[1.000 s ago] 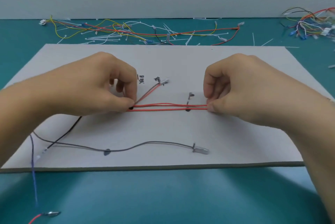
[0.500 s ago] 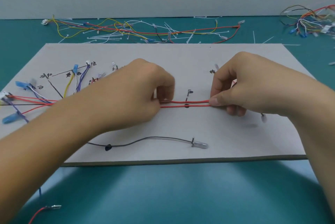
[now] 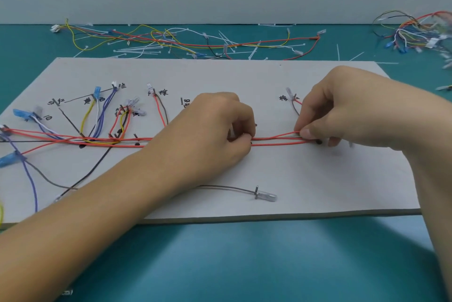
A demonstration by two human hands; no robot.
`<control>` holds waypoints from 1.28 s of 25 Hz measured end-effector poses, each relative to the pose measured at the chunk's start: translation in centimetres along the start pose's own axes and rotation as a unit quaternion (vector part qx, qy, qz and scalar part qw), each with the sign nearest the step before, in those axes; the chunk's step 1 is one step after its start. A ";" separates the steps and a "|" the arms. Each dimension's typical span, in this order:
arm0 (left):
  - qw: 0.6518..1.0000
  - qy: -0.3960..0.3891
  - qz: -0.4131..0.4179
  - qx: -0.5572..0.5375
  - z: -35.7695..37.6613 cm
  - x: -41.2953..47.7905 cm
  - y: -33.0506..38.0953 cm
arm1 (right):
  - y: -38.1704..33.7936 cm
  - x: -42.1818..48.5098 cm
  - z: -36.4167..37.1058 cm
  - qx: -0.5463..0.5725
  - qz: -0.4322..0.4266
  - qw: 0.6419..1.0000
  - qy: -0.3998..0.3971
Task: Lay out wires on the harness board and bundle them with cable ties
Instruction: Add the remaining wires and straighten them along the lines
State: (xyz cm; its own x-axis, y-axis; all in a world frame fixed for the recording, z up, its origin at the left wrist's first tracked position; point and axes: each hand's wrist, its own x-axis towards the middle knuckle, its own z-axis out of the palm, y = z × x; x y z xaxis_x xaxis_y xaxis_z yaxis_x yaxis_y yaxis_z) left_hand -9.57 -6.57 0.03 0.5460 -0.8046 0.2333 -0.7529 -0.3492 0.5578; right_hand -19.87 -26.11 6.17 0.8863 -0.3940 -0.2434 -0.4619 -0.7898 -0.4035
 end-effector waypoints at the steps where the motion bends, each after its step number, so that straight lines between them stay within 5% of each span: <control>1: 1.000 0.007 -0.006 -0.016 0.1 0.0 -0.1 | 0.1 0.0 -0.1 -0.004 0.004 1.000 0.000; 16: 0.998 0.021 0.030 -0.046 0.0 0.3 -1.1 | 0.2 -0.2 -0.1 -0.051 0.013 0.998 0.015; 23: 0.999 0.006 -0.024 -0.029 -2.9 -0.5 -3.2 | -0.4 0.3 1.6 0.022 -0.069 0.997 0.023; 27: 0.996 0.025 0.028 0.084 -2.2 0.0 -1.1 | 0.6 0.3 0.5 0.055 -0.070 0.996 -0.024; 32: 0.996 -0.038 0.063 0.050 0.0 2.3 2.3 | 0.7 0.6 0.6 0.097 -0.044 0.993 -0.049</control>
State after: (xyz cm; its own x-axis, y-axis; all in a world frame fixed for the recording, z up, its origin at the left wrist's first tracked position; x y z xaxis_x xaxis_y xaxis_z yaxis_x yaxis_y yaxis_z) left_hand -10.07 -9.21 1.89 0.4186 -0.8778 0.2330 -0.8487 -0.2868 0.4444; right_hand -19.73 -26.61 5.22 0.9206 -0.2725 -0.2798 -0.3886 -0.7106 -0.5865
